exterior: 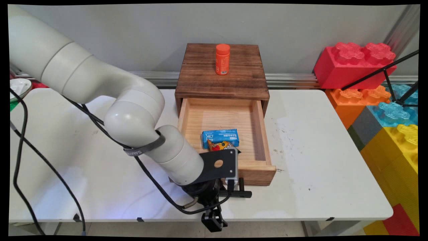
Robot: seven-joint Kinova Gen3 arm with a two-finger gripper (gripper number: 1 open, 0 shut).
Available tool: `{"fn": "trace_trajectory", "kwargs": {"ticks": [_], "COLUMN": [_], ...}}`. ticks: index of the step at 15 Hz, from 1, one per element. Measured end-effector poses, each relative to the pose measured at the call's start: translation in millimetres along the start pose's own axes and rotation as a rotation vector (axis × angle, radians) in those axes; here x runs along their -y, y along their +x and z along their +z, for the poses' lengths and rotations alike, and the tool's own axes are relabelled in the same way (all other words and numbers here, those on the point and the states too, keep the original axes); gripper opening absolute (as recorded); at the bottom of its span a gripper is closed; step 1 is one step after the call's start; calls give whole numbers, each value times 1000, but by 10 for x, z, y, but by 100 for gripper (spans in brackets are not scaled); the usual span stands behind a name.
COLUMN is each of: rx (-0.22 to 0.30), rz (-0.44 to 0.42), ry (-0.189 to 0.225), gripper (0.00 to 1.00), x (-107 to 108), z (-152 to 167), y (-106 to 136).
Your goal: Open the drawer
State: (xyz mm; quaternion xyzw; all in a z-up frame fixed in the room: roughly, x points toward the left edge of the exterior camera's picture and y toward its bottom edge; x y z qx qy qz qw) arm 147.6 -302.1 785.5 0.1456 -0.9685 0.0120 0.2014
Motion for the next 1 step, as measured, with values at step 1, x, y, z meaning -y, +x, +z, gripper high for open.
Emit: {"fn": "trace_trajectory", "kwargs": {"ticks": [1], "rx": [-3], "rz": [0], "ry": [1], "gripper": [100], "x": [-5], "z": [-4], "y": [5]}}
